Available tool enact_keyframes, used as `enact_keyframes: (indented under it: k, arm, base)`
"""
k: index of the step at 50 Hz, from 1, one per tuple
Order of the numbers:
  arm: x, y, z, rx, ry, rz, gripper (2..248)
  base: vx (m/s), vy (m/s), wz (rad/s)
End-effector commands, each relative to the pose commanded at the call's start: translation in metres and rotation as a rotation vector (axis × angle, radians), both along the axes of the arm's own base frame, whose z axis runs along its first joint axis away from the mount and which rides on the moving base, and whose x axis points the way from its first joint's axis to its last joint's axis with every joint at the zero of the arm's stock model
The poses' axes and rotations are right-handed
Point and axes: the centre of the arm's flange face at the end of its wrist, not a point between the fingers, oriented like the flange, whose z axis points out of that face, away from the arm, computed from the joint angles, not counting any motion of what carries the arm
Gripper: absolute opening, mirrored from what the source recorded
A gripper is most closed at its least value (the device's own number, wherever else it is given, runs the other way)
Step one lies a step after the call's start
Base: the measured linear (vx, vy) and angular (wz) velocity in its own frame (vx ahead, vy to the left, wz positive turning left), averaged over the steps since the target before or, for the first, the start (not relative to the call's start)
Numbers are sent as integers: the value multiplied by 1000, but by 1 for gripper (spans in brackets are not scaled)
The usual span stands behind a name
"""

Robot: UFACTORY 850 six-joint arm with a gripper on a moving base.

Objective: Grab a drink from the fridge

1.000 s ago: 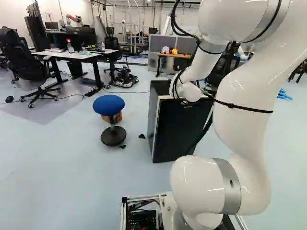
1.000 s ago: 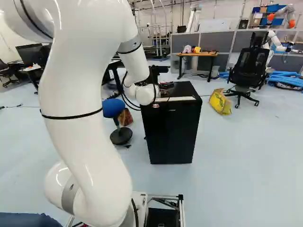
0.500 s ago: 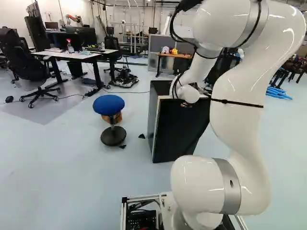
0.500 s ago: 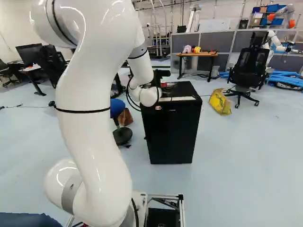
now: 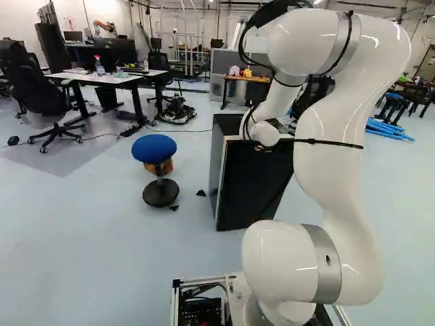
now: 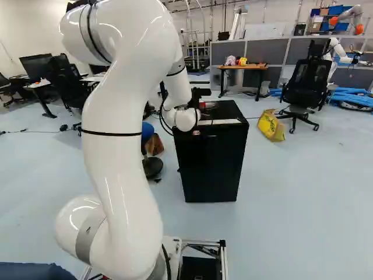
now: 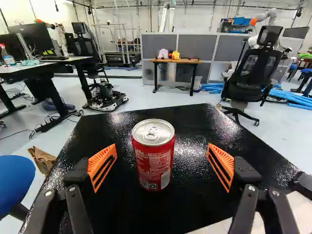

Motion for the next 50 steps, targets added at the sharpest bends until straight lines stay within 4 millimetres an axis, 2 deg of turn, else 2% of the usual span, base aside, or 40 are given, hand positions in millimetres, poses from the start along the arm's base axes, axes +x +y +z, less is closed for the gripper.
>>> enact_keyframes:
  k: [12, 13, 17, 18, 22, 23, 28, 29, 33, 34, 50]
  arm:
    - [1, 0, 0, 0, 0, 0, 247]
    - [1, 0, 0, 0, 0, 0, 235]
    - [1, 0, 0, 0, 0, 0, 235]
    - [1, 0, 0, 0, 0, 0, 197]
    - [1, 0, 0, 0, 0, 0, 197]
    - [1, 0, 0, 0, 0, 0, 158]
    - [1, 0, 0, 0, 0, 0, 158]
    - [1, 0, 0, 0, 0, 0, 120]
    - [1, 0, 0, 0, 0, 0, 120]
    - [1, 0, 0, 0, 0, 0, 100]
    - [0, 0, 10, -4, -17, 0, 100]
  base:
    - [0, 0, 0]
    - [0, 0, 0]
    - [0, 0, 0]
    - [0, 0, 0]
    - [0, 0, 0]
    - [0, 0, 0]
    - [0, 0, 0]
    - [0, 0, 0]
    - [0, 0, 0]
    - [0, 0, 0]
    - [0, 0, 0]
